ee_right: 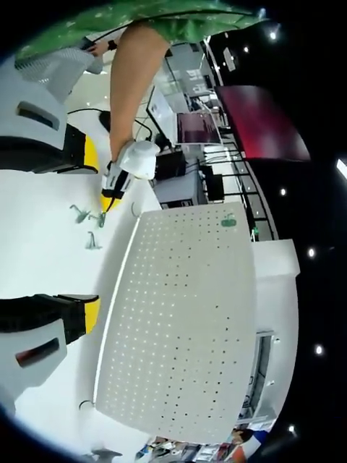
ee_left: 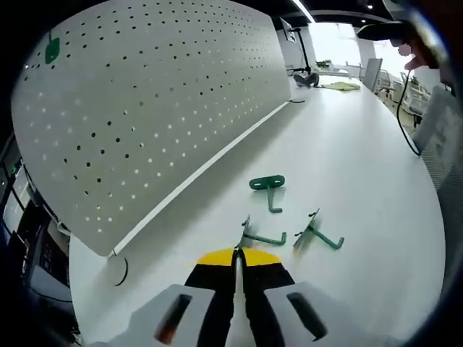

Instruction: Insert the hook assembly into the mounting plate slot until the hook locks in place.

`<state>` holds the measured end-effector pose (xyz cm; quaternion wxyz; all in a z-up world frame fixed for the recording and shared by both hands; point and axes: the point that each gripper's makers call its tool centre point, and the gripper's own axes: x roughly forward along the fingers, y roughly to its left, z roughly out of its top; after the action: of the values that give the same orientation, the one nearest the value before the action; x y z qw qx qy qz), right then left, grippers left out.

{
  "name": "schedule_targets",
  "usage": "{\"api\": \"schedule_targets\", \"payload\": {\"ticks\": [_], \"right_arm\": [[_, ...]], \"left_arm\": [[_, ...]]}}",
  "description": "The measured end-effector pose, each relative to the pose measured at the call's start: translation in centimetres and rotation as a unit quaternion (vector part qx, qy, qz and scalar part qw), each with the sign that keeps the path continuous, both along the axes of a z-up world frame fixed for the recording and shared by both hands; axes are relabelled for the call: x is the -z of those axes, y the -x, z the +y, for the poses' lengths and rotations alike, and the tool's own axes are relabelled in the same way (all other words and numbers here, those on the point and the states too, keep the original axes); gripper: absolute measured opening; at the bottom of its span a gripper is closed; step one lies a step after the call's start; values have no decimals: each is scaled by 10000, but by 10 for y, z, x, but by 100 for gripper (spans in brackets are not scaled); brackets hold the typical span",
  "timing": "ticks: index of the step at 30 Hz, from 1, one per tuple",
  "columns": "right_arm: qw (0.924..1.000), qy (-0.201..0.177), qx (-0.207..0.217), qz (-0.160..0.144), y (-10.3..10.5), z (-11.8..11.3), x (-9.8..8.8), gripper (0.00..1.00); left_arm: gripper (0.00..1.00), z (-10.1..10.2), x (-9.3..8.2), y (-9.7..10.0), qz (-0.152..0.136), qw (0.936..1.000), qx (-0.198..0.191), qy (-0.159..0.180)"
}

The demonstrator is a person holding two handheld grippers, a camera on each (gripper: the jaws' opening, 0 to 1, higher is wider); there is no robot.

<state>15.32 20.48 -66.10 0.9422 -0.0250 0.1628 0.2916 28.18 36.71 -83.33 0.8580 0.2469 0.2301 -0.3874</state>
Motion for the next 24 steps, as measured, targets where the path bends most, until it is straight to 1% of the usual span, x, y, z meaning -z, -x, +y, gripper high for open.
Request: {"api": "schedule_targets", "payload": {"ticks": [3,10,15,17,24], "right_arm": [[10000,7,2,21,1,0,1,68],[10000,-2,50,18,0,-3,1,68],[10000,-13,58,20,0,-3,1,68],[10000,-10,45,18,0,-2,1,68],[10000,-6,54,10,-1,-3,0,68]], "left_arm": [[9,-1,0,-3,-47,10000,-12,-34],[7,-2,1,-5,-11,9999,-126,-38],[4,-5,3,-4,-8,9999,-116,-94],[2,-4,4,-5,-7,9999,-123,-84],[2,-3,4,-5,-7,9998,-204,-9]]}}
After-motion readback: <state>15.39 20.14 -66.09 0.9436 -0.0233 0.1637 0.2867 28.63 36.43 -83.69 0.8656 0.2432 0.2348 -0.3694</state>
